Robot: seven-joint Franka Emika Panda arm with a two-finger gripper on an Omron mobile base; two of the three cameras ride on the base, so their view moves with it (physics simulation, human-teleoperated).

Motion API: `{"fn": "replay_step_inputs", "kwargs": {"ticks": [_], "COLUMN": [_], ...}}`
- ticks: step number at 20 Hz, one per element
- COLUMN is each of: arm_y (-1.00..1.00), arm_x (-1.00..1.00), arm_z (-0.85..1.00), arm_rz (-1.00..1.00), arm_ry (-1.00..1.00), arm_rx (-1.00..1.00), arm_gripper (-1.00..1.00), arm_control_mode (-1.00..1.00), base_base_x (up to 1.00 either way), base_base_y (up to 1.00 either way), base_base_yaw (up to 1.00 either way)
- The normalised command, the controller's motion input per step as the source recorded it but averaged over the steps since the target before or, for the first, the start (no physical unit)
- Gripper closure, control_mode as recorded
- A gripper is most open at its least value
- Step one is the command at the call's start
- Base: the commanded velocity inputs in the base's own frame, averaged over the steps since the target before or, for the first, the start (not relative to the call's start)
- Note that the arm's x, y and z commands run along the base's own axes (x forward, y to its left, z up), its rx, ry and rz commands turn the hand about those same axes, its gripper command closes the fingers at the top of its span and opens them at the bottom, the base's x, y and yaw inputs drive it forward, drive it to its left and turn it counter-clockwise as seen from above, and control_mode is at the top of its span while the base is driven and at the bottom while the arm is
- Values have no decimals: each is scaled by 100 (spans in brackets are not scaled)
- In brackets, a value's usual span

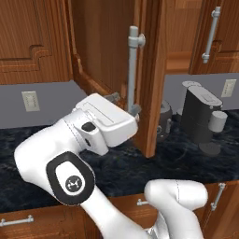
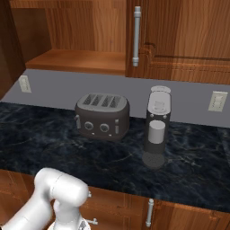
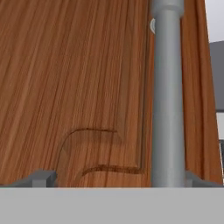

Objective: Open the cabinet. Pick the spray and place it next to the sink. Then close the cabinet.

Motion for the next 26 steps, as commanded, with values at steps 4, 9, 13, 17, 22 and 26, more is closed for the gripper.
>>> {"fn": "replay_step_inputs", "kwargs": {"ticks": [4, 9, 13, 17, 22, 26], "arm_y": [-83, -72, -59, -49, -38, -29], "arm_x": [62, 55, 46, 44, 59, 55], "arm_z": [15, 13, 14, 11, 1, 11], "arm_rz": [6, 10, 13, 15, 18, 16], "arm_ry": [2, 4, 0, 0, 3, 7], "arm_rx": [0, 0, 0, 0, 0, 0], "arm_gripper": [-100, -100, -100, -100, -100, -100], "arm_control_mode": [-100, -100, -100, -100, -100, -100], "base_base_x": [0, 0, 0, 0, 0, 0], "base_base_y": [0, 0, 0, 0, 0, 0], "base_base_yaw": [0, 0, 0, 0, 0, 0]}}
